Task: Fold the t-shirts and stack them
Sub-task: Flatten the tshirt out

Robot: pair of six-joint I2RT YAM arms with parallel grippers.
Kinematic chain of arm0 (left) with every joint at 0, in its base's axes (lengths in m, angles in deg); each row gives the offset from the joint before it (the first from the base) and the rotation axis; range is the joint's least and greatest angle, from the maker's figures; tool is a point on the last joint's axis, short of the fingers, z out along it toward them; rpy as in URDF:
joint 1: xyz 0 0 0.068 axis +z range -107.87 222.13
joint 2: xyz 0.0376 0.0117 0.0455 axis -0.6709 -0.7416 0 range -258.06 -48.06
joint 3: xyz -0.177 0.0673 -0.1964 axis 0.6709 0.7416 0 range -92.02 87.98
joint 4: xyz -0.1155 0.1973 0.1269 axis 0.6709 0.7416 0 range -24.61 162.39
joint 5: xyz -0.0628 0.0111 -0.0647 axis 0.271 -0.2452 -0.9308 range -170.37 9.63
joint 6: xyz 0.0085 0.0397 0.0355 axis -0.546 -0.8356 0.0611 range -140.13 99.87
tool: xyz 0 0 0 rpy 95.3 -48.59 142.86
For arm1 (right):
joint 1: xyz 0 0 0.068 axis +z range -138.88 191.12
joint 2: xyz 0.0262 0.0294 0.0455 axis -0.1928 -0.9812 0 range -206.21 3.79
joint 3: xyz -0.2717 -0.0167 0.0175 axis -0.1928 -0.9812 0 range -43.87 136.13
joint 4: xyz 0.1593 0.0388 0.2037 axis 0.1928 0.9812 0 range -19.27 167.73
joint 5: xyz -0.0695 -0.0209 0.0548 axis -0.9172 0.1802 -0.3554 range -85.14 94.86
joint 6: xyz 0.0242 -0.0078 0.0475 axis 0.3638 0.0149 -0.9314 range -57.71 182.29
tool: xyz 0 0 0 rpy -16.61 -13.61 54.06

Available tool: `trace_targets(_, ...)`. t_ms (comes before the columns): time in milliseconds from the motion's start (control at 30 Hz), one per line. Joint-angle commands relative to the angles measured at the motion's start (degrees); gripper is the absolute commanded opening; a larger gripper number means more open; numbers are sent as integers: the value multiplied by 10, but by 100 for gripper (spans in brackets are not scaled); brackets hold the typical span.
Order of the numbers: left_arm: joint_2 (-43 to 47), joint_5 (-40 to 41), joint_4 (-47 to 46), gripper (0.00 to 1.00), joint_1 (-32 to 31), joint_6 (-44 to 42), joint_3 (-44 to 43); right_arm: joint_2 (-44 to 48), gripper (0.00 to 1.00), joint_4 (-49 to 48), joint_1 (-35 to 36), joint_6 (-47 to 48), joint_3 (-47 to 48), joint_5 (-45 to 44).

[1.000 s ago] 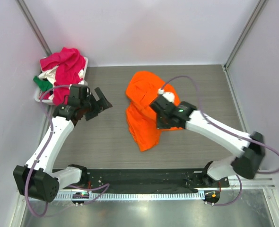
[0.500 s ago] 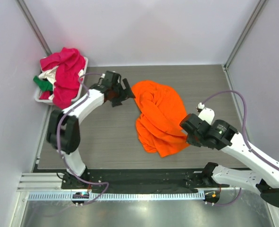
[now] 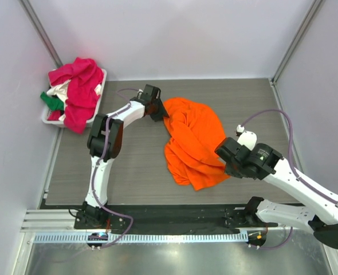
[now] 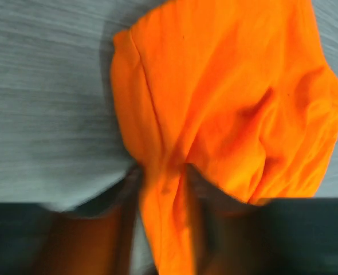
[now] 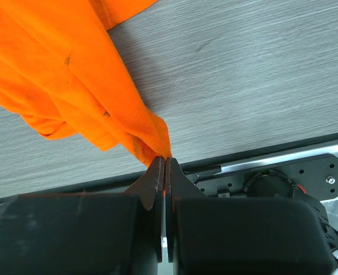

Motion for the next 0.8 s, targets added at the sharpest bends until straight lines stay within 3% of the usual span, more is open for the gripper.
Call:
trace_targets(0, -25, -3, -30, 26, 0, 15, -39, 1, 1, 22, 1, 0, 22, -36)
trace_targets(67, -9, 4, -27, 0, 1, 15, -50, 0, 1, 23, 1, 4, 38, -46)
trace_targets(167, 60, 46, -13, 0, 0, 2, -28, -13, 1, 44, 0, 20, 97, -84)
trace_targets(200, 120, 58, -1, 0, 0, -7, -19, -23, 1, 65, 0, 24, 120, -95)
trace_targets(333, 280, 110, 126, 0, 0, -51, -21, -33, 1, 94, 0, 69, 256, -150)
trace_targets(433, 401, 127, 206, 0, 1, -86, -31, -21, 1, 89, 0, 117, 306, -162)
trace_targets(633, 536, 141, 361, 0, 1, -138, -133, 13, 1, 50, 0, 245, 416, -158)
trace_targets(767, 599, 121, 435, 0, 0, -153, -246, 61, 1, -3, 0, 325, 470, -82)
